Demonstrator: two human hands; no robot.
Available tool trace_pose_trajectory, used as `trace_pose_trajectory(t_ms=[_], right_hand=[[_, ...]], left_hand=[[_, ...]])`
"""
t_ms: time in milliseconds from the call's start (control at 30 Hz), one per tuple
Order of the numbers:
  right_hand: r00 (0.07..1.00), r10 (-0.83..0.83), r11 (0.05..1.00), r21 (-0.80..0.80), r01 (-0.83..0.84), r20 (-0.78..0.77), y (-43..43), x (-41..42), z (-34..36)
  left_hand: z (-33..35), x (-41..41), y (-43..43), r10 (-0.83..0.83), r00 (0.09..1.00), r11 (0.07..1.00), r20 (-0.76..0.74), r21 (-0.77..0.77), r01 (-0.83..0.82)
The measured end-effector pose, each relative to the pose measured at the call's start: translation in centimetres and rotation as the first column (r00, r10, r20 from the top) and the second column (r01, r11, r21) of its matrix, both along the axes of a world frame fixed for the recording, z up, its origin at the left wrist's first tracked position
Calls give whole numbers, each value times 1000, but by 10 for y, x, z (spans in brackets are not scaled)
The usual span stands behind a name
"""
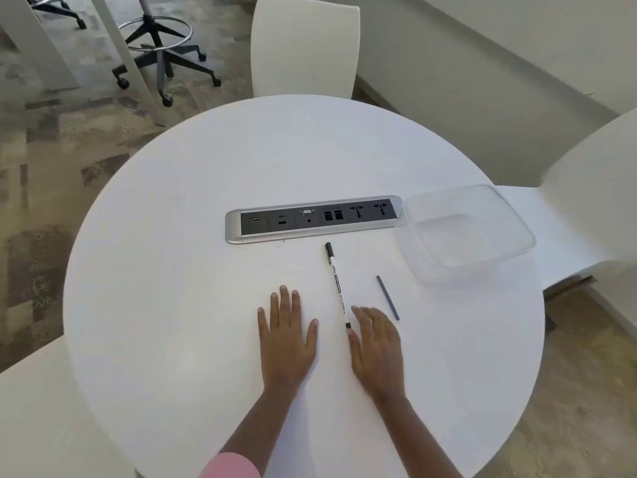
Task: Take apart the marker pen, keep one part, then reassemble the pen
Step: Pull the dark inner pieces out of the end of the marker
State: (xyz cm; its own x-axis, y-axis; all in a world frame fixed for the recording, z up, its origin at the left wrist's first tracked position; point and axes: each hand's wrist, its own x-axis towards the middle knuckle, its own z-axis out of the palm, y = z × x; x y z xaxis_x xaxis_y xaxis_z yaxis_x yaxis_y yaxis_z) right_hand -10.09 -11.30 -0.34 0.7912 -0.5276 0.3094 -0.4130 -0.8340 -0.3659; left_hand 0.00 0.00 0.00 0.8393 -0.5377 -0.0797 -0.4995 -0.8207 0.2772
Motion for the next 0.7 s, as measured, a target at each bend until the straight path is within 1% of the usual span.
trace_pose_trajectory(t_ms=[33,67,167,200,433,567,633,700], right_hand=[[1000,-18,1000,-8,18,8,6,2,0],[998,-56,998,4,56,-10,10,6,5],[987,-154,988,22,155,-51,18,10,6],[983,-172,984,38,175,-65,18,10,9],[972,-227,954,186,235,-59,11,16,18],[968,-239,911,328,249,-72,4,14,23],[968,-233,856,453,248,-90,-3,12,28],[968,-226,773,585,244,-106,-10,10,33]], left_hand=[[-1,0,1,10,1000,1000,-1,-18,-10],[4,1,1,16,999,1000,-32,1,-16],[3,0,2,15,1000,1000,-19,19,-14],[4,0,2,3,999,1000,-35,29,-2],[3,0,1,-8,1000,1000,-23,26,9],[2,0,3,-6,1000,1000,-13,20,6],[4,-1,3,-2,999,1000,-46,24,3],[4,0,3,0,997,1000,-71,20,1]])
